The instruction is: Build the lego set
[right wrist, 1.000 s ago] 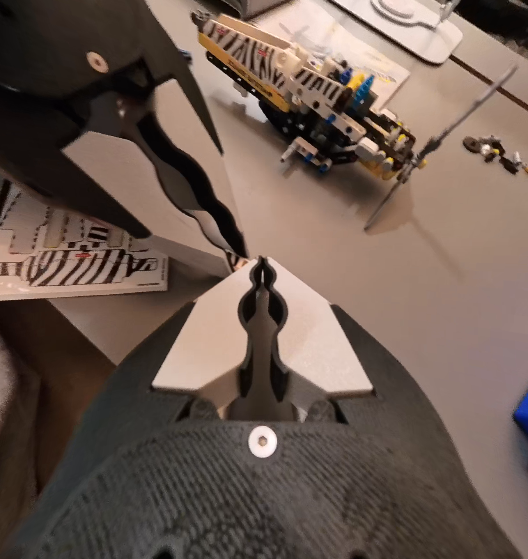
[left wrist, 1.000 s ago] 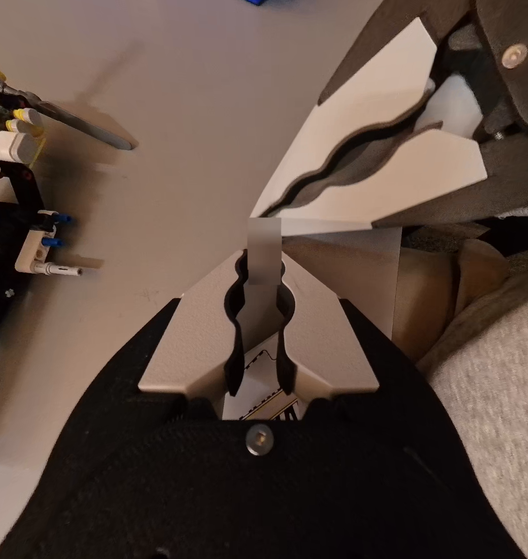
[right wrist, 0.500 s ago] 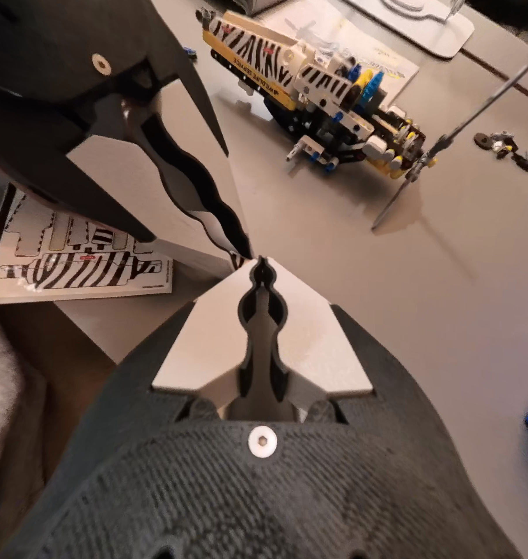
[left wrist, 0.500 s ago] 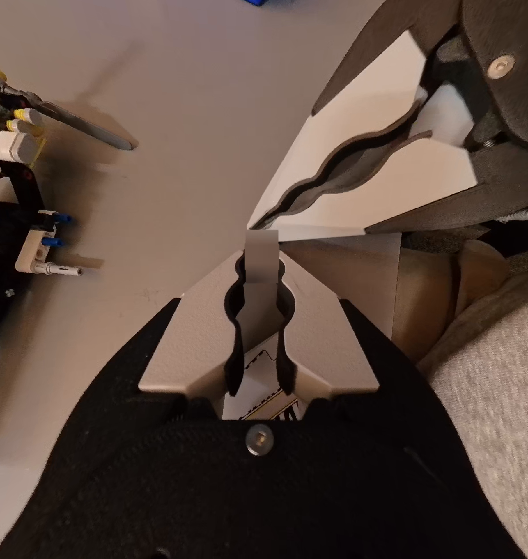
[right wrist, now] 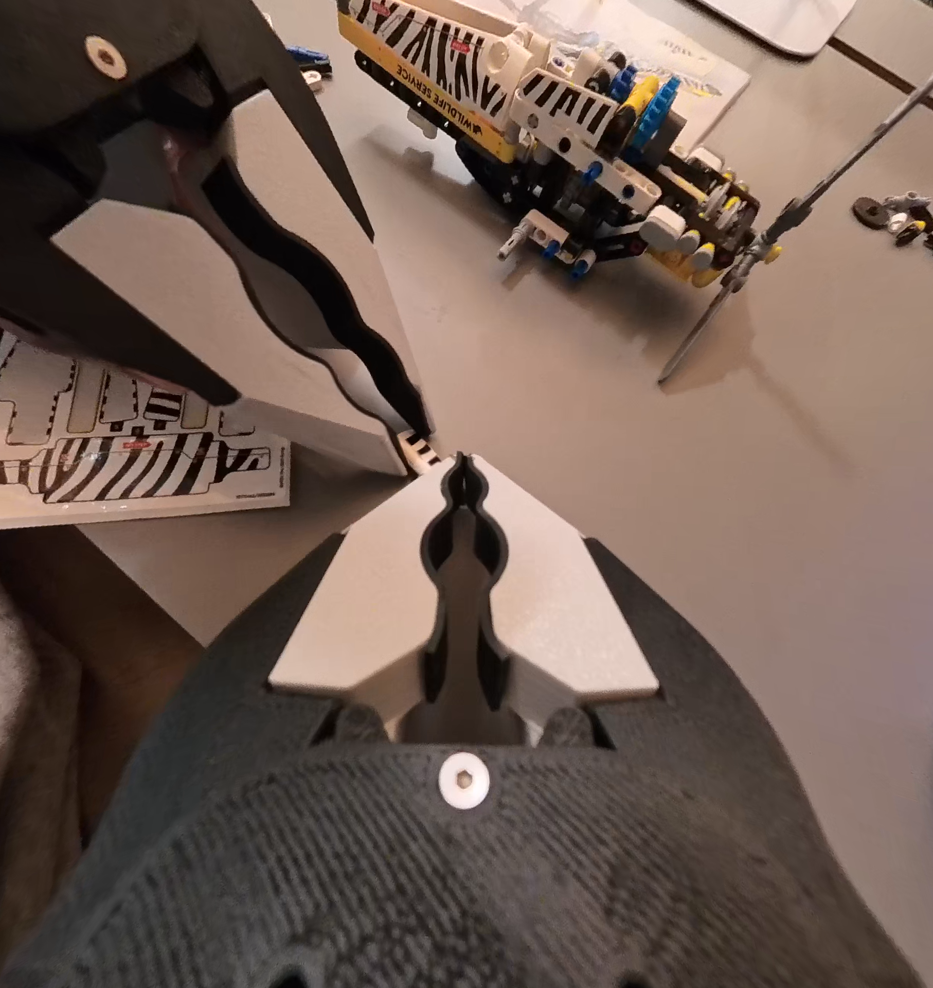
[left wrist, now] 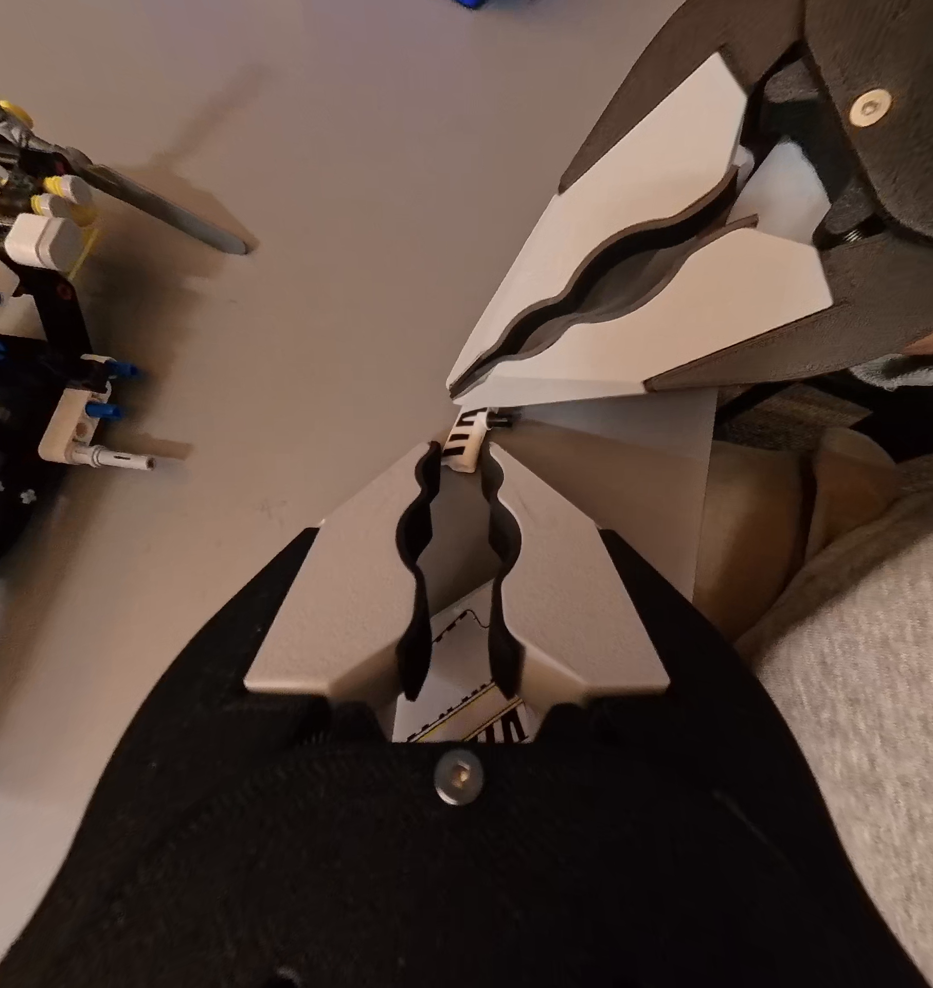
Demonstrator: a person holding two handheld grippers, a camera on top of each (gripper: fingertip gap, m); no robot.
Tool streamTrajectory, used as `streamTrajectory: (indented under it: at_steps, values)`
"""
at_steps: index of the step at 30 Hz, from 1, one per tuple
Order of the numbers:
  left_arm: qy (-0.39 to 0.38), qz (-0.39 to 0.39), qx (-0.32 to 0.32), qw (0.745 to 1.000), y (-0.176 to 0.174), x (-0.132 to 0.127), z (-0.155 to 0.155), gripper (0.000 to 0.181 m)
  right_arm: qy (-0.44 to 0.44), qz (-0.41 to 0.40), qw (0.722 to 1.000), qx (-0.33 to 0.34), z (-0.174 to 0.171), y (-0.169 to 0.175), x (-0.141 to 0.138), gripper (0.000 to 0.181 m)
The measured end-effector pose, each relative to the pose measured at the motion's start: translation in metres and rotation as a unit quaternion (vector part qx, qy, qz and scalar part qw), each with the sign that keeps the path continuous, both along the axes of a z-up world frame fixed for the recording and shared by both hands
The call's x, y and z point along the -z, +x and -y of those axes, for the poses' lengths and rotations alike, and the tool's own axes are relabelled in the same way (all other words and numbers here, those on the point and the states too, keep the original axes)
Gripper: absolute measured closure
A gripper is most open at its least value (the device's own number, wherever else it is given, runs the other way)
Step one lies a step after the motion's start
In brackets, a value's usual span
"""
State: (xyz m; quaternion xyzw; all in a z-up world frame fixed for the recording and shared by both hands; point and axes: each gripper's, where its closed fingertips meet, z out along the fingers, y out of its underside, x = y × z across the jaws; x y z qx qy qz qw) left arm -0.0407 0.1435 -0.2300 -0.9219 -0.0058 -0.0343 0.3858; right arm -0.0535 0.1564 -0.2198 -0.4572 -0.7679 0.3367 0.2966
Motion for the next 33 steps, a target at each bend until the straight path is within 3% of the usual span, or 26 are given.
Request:
streamTrajectory:
  at_steps: [9,14,18,22,26,30,33]
  values:
    - [0.008,-0.006,-0.001,1.000,-0.002,-0.002,0.000,0.168,-0.098,-0.003,0.995,0.016,-0.006,-0.002,-0.014,0.181]
    - [0.054,0.008,-0.024,0.998,-0.012,-0.017,-0.001,0.170,-0.166,-0.031,0.986,-0.003,-0.006,0.002,-0.029,0.165]
    - [0.116,0.084,-0.004,0.990,-0.009,-0.036,0.001,0.170,-0.217,-0.053,0.974,-0.034,-0.003,0.008,-0.043,0.153]
    - [0.193,0.163,0.066,0.965,0.006,-0.063,0.009,0.170,-0.219,-0.071,0.969,-0.084,0.009,0.014,-0.052,0.142]
    - [0.258,0.255,0.119,0.924,0.019,-0.089,0.020,0.171,-0.232,-0.130,0.953,-0.144,0.022,0.019,-0.077,0.144]
    - [0.273,0.322,0.115,0.899,0.015,-0.096,0.023,0.172,-0.246,-0.215,0.925,-0.195,0.029,0.016,-0.101,0.154]
    - [0.278,0.379,0.107,0.876,0.012,-0.101,0.025,0.172,-0.312,-0.248,0.889,-0.225,0.031,0.012,-0.118,0.157]
